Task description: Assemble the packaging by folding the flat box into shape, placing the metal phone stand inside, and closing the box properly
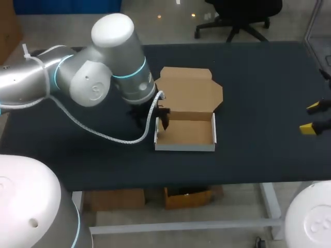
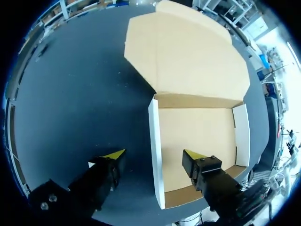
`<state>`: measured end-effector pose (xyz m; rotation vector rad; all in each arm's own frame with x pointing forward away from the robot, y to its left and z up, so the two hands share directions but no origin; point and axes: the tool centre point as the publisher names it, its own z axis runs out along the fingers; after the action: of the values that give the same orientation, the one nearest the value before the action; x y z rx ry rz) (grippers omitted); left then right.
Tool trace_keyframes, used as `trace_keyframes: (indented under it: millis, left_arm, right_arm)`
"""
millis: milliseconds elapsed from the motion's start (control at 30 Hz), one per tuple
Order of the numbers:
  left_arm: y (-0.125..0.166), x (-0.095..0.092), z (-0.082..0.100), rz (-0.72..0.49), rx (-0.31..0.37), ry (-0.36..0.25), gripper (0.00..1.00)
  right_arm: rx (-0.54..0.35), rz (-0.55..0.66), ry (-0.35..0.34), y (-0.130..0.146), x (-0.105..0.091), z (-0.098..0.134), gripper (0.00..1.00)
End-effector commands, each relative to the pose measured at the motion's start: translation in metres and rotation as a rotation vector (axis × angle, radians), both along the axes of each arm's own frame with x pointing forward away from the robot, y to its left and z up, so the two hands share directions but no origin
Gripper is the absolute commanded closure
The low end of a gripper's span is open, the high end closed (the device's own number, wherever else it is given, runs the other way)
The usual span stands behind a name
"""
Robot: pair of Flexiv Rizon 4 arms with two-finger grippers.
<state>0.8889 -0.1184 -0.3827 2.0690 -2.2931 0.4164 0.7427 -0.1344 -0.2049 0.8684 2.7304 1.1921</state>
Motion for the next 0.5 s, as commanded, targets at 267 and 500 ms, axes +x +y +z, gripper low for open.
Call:
trace_keyframes:
  millis: [267,500]
  left_arm:
    - [0.023,-0.028,0.036,-0.142,-0.211,-0.118,0.00]
    - [0.036,-0.039,0.055,-0.265,-0.321,-0.136,0.00]
  right_arm:
    - [0.015,-0.009,-0.004,-0.003,-0.001,-0.001,0.00]
    - [0.023,-0.021,-0.004,-0.005,0.000,-0.001,0.00]
